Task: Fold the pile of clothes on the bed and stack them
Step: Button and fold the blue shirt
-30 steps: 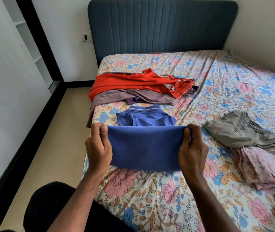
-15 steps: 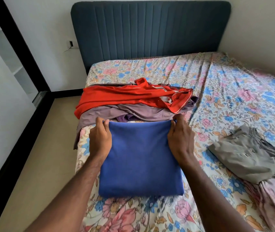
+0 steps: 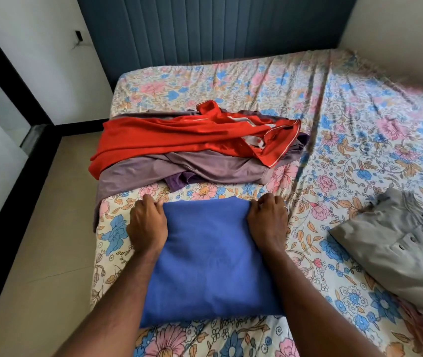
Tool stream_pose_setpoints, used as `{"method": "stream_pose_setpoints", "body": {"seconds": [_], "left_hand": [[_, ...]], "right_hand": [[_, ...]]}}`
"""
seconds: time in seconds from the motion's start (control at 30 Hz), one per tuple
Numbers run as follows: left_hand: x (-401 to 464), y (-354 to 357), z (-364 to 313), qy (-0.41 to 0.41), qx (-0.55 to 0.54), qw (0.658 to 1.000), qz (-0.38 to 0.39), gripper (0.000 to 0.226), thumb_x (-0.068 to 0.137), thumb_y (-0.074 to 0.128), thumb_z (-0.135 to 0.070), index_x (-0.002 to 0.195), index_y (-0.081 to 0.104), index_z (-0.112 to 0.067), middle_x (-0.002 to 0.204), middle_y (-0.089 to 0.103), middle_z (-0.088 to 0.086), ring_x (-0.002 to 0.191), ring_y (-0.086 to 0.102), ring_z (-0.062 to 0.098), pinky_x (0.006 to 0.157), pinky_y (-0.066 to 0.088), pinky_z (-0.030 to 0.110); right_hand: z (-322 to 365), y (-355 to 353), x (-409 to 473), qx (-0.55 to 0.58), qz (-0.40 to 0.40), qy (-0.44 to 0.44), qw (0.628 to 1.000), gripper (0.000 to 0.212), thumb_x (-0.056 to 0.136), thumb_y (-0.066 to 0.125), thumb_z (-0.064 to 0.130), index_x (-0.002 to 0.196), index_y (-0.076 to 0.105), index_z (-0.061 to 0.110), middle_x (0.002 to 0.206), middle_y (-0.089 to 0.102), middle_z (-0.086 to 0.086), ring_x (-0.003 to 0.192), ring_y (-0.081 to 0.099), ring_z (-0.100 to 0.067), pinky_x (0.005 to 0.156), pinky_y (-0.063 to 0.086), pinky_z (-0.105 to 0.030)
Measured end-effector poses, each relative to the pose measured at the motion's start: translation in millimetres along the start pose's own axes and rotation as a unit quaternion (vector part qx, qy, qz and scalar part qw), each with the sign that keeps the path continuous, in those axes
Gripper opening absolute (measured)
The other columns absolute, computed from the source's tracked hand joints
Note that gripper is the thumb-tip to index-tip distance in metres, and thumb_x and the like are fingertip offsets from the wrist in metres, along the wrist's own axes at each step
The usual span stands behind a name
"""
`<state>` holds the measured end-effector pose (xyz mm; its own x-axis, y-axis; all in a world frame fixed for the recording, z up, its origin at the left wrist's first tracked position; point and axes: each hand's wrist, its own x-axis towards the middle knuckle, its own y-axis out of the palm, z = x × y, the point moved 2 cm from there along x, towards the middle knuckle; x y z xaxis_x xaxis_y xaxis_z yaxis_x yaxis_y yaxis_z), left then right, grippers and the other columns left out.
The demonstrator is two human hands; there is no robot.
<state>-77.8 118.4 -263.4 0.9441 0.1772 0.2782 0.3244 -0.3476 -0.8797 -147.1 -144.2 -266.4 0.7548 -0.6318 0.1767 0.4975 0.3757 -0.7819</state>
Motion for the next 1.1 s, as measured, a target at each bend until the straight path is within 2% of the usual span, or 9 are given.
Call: {"method": "stream_pose_setpoints", "body": {"seconds": [0.17,0.27,0.4,0.5,0.63,0.77,0.93,1.03,1.1], "left_hand": [[-11.6,-14.2,0.4,-0.003,-0.07,0.997,-0.011,0.015,0.1,0.057,-0.023,0.108,0.05,-0.013,0.106,0.052,0.013,0.1,0.054,0.036,0.057,0.039,0.04],[-22.3,-21.6,3.4,0.096,-0.039,0.995,-0.009,0.012,0.091,0.067,-0.009,0.1,0.06,-0.013,0.101,0.044,0.008,0.094,0.051,0.032,0.053,0.047,0.041],[-42.3,-34.4,0.0,0.186,0.013,0.982,-0.012,0.013,0.08,0.07,-0.002,0.082,0.064,-0.014,0.093,0.05,0.004,0.087,0.05,0.029,0.065,0.042,0.042],[-53.1,-39.4,-10.0,0.194,-0.039,0.98,0.034,0.006,0.09,0.068,-0.019,0.087,0.063,-0.016,0.093,0.057,0.003,0.092,0.056,0.031,0.075,0.04,0.042],[-66.8,-49.3,-26.3,0.17,-0.094,0.976,0.096,0.047,0.092,0.041,-0.053,0.112,0.07,-0.022,0.112,0.066,-0.001,0.109,0.06,0.029,0.087,0.043,0.046],[-87.8,-54.1,-49.9,0.163,-0.159,0.955,0.191,0.078,0.081,0.018,-0.074,0.138,0.057,-0.038,0.147,0.052,-0.007,0.139,0.042,0.016,0.108,0.035,0.04],[-125.7,-82.5,-115.3,0.168,-0.43,0.816,0.349,0.033,0.108,0.04,-0.038,0.14,0.043,-0.045,0.16,0.035,-0.008,0.15,0.024,0.005,0.125,0.02,0.036],[-152.3,-119.5,-155.1,0.103,-0.596,0.698,0.384,0.038,0.106,0.034,-0.034,0.143,0.043,-0.034,0.155,0.043,-0.009,0.141,0.04,0.003,0.119,0.034,0.034],[-164.8,-130.5,-168.9,0.053,-0.632,0.672,0.381,0.033,0.105,0.035,-0.044,0.134,0.051,-0.042,0.143,0.057,-0.01,0.123,0.057,-0.003,0.099,0.052,0.029]], "right_hand": [[9.4,-10.6,-0.8,-0.059,0.014,0.004,0.998,0.05,0.099,0.045,0.05,0.112,0.065,0.007,0.112,0.063,-0.015,0.102,0.06,-0.037,0.088,0.048,-0.046],[15.4,-21.6,-11.7,-0.164,0.077,-0.02,0.983,0.071,0.097,0.031,0.068,0.124,0.062,0.01,0.122,0.062,-0.012,0.112,0.061,-0.037,0.092,0.049,-0.048],[5.5,-34.6,-15.8,-0.156,0.205,-0.071,0.964,0.067,0.091,0.051,0.072,0.112,0.065,0.009,0.112,0.069,-0.012,0.103,0.065,-0.034,0.084,0.05,-0.039],[-12.5,-48.4,-9.8,0.103,0.258,-0.022,0.96,0.043,0.085,0.075,0.054,0.102,0.068,0.015,0.098,0.075,-0.005,0.09,0.071,-0.028,0.078,0.058,-0.042],[-7.6,-58.7,-45.1,0.446,0.3,0.094,0.838,0.022,0.095,0.072,0.022,0.112,0.068,0.008,0.111,0.075,-0.02,0.094,0.075,-0.031,0.074,0.061,-0.042],[8.0,-78.3,-66.3,0.581,0.247,0.146,0.762,0.027,0.097,0.066,0.014,0.118,0.065,-0.002,0.112,0.071,-0.028,0.094,0.072,-0.038,0.078,0.062,-0.046],[29.1,-158.8,-66.9,0.546,0.169,0.074,0.817,0.009,0.095,0.064,0.002,0.102,0.068,-0.002,0.082,0.076,-0.009,0.072,0.073,-0.018,0.061,0.057,-0.029],[49.1,-209.8,-62.7,0.421,0.139,-0.016,0.896,0.006,0.093,0.067,0.001,0.095,0.068,-0.004,0.073,0.071,-0.004,0.066,0.067,-0.013,0.06,0.052,-0.028],[67.2,-238.3,-64.5,0.326,0.13,-0.072,0.934,0.008,0.088,0.069,0.004,0.085,0.066,-0.003,0.067,0.065,-0.007,0.062,0.061,-0.015,0.058,0.047,-0.031]]}}
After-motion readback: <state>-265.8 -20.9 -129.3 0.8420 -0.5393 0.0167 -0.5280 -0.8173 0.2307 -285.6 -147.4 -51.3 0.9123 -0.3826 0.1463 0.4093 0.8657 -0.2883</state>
